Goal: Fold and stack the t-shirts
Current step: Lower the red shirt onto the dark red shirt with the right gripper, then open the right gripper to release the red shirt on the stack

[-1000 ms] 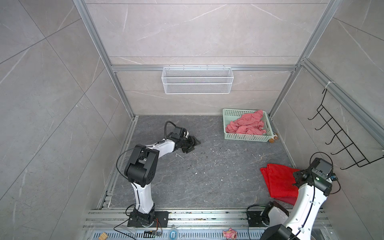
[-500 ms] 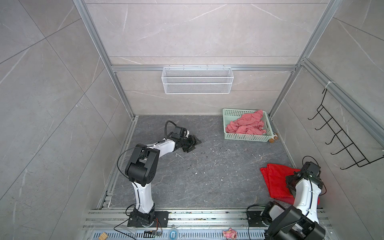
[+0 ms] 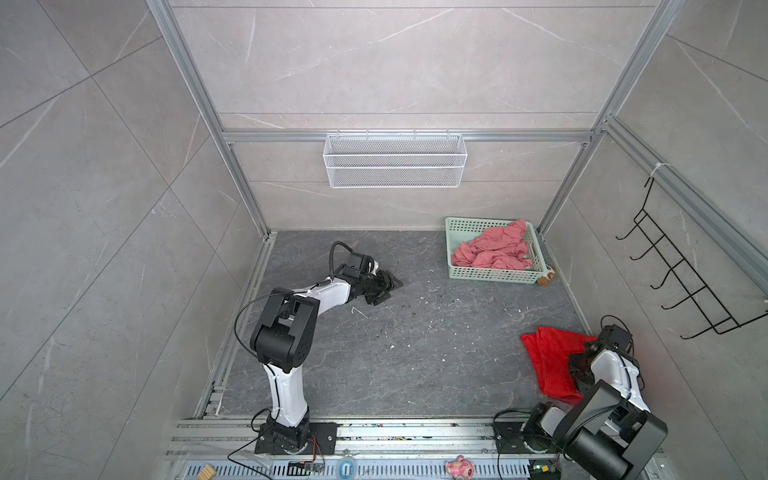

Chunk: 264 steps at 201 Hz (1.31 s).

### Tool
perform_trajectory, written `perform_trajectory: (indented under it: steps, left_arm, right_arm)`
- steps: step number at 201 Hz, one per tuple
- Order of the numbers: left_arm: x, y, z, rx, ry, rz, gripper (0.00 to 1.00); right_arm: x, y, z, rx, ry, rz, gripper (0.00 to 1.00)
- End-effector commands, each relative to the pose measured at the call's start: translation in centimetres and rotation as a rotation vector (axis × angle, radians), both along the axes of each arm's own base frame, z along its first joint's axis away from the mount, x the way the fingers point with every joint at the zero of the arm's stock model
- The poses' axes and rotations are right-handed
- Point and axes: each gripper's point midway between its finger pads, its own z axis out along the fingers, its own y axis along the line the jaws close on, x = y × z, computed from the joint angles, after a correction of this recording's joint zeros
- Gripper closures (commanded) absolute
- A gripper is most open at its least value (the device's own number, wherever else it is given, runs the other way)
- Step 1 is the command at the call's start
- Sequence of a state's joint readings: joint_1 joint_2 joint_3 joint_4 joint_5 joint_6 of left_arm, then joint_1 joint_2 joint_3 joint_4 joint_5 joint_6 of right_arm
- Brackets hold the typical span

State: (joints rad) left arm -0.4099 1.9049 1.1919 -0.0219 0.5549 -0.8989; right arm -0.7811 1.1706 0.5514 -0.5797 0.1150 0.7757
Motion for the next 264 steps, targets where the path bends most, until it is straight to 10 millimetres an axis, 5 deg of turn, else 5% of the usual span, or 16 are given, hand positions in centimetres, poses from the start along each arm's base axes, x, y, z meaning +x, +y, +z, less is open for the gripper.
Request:
perform_trajectory:
  steps: [1,101,155,221,264]
  left_arm:
    - [0.6,-0.1,0.6,-0.015,-0.008,0.005,0.34]
    - [1.1,0.0,1.0,0.001,-0.011,0.019,0.34]
    - [0.4,1.8,3.3,0.081,-0.096,0.046,0.34]
    - [0.1,6.9,6.8,0.211,-0.234,0.137,0.33]
    - [0.3,15.0,9.8,0.496,-0.419,0.289,0.27]
  right_arm:
    - [1.6,1.8,-3.1,0.125,-0.044,0.043,0.64]
    - [6.8,2.0,-2.5,0.145,-0.18,0.238,0.59]
    - [7.6,1.7,3.2,0.01,-0.269,0.328,0.51]
    - [10.3,3.5,10.9,-0.16,-0.359,0.539,0.26]
    - [12.4,6.5,13.1,-0.345,-0.379,0.743,0.0]
